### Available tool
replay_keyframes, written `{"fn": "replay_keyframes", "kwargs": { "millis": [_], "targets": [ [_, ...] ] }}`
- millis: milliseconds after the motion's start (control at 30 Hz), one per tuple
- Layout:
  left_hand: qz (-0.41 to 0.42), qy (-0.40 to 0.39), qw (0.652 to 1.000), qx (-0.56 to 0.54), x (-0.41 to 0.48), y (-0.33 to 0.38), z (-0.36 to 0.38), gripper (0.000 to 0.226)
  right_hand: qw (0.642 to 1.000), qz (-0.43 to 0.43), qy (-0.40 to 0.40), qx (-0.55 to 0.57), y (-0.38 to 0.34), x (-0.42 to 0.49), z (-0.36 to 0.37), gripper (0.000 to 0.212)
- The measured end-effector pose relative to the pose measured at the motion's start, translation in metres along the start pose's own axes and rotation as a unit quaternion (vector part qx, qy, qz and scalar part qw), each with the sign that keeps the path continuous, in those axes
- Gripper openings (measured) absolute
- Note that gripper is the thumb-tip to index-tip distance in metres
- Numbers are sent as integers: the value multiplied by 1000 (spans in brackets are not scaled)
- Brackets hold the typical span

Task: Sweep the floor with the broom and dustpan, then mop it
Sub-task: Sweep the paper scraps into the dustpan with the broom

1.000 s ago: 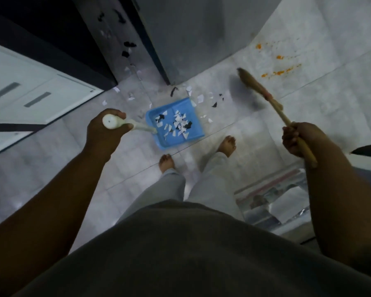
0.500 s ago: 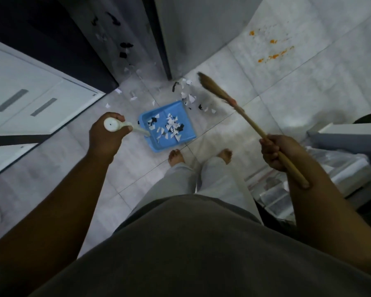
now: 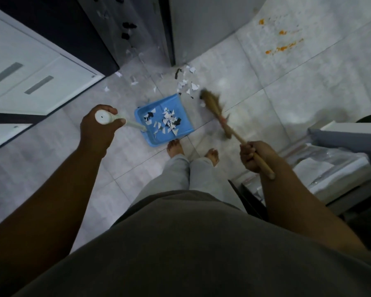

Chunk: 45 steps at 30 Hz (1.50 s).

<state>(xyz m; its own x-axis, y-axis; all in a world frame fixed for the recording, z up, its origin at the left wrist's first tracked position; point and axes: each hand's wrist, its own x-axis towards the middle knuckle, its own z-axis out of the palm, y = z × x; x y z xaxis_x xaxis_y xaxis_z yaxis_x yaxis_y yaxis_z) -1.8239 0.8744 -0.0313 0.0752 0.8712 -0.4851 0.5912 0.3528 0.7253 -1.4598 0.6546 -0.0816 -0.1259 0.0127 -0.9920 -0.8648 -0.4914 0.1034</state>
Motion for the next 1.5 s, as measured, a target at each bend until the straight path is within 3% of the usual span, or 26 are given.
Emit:
{"fn": "replay_keyframes", "kwargs": {
  "millis": [133, 367, 533, 700, 1033, 1200, 1333, 1500],
  "targets": [
    [4, 1, 1000, 12, -1, 0, -4, 36, 999, 12, -42, -10, 2, -13, 4, 43],
    [-19, 37, 998, -35, -8, -7, -22, 34, 996, -31, -19, -83, -60, -44, 16, 41],
    [-32, 71, 995, -65, -23, -15, -33, 33, 992, -75, -26, -103, -114, -43, 52, 9],
    [-24, 97, 987, -126, -36, -25, -50, 32, 991, -102, 5, -85, -144, -3, 108, 24],
    [-31, 162, 976, -145, -65, -41, -58, 38, 977, -1, -35, -212, -94, 16, 148, 31],
    [-58, 175, 972, -144, -67, -53, -67, 37, 961, -24, -23, -274, -82, -13, 125, 39],
    [-68, 172, 970, -160, -65, -65, -77, 37, 972, -63, -41, -223, -84, -29, 102, 38],
    [-31, 138, 983, -117, -61, -78, -100, 34, 982, -76, -4, -172, -69, -17, 105, 35]
  ]
}}
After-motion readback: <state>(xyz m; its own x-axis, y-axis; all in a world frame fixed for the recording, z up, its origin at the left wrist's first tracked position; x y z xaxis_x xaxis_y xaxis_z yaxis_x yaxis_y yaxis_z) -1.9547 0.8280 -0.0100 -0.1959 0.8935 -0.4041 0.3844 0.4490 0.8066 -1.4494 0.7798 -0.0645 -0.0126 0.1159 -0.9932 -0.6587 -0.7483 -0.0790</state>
